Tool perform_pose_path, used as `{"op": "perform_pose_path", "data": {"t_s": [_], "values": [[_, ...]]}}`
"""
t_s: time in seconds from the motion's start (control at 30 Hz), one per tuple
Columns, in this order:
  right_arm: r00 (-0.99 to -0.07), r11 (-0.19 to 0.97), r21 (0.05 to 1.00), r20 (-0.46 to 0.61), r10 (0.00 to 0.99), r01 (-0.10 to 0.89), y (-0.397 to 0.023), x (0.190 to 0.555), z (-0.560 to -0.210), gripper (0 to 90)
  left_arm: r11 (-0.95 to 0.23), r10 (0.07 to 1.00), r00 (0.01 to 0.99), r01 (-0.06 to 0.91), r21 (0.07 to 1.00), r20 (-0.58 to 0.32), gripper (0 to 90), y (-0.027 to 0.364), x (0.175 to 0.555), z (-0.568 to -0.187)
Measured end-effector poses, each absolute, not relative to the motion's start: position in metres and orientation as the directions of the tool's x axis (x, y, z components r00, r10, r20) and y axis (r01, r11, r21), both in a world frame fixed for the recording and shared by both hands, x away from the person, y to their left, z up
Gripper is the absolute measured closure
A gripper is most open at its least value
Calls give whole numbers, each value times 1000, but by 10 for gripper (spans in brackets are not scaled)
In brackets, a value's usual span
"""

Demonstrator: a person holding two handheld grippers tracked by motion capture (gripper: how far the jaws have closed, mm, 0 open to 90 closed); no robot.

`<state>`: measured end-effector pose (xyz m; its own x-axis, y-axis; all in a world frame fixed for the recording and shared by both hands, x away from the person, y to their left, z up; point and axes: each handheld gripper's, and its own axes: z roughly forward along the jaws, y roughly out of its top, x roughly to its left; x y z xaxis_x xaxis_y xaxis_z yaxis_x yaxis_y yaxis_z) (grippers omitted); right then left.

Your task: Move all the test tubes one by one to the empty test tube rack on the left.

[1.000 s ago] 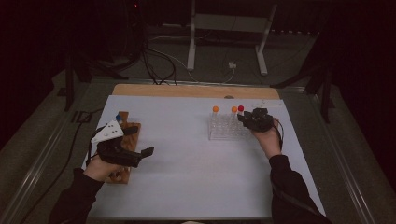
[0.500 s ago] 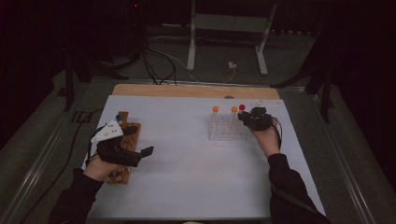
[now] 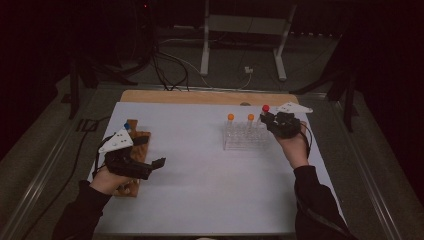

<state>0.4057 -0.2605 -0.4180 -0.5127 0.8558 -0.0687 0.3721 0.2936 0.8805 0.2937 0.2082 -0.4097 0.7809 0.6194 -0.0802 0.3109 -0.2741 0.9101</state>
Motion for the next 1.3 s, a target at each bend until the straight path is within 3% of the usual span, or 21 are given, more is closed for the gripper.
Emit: {"op": "perform_pose_path", "data": {"t_s": [0.7,1.3], "values": [[-710,358,884,-42,703,302,-213,339,-420,753,-295,569,818,298,908,-83,28,192,288,-406],[-829,429,862,-18,559,271,-167,305,-434,753,-350,463,879,299,888,-113,29,142,287,-414]]}}
